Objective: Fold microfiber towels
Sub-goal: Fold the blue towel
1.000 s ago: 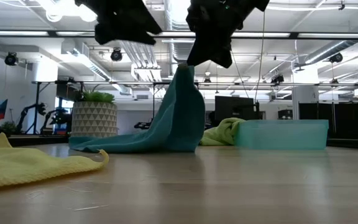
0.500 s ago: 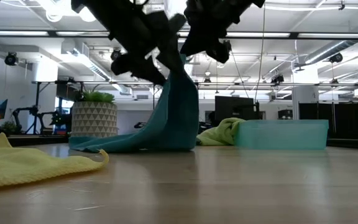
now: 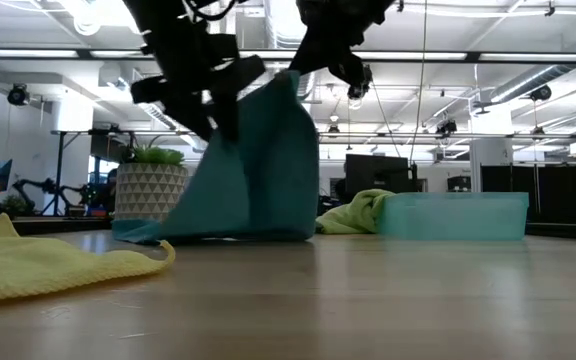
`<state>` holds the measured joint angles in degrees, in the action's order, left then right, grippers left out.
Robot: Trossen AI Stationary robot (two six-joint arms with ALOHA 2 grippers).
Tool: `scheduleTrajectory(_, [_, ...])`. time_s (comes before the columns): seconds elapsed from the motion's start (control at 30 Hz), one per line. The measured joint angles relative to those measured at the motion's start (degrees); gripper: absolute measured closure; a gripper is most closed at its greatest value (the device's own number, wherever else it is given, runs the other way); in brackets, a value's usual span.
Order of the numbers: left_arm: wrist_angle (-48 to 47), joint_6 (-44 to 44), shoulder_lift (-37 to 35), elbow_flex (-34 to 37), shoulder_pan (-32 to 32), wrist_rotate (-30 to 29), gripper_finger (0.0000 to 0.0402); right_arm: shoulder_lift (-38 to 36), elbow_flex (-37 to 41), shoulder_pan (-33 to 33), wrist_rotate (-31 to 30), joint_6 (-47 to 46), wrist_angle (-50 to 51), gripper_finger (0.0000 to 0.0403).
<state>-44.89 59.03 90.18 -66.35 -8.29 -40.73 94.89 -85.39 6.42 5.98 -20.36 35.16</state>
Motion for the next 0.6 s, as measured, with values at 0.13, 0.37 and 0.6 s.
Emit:
scheduleTrajectory(0.13, [-7.06, 3.5, -0.96, 0.1, -0.47, 0.1, 0.0259, 0.0, -0.69, 0.0, 0.0, 0.87, 0.54, 0.0394])
scheduleTrajectory(0.37, [-11.99, 4.46, -1.1, 0.13, -2.31, 2.9, 0.0263, -0.64, -1.62, 1.22, -0.02, 1.1, 0.66, 0.0394])
scheduleTrajectory(0.6, [-21.14, 12.68, -1.1, 1.23, -5.28, -1.31, 0.0263, -3.7, -1.62, 3.5, -0.11, 1.33, 0.66, 0.0394])
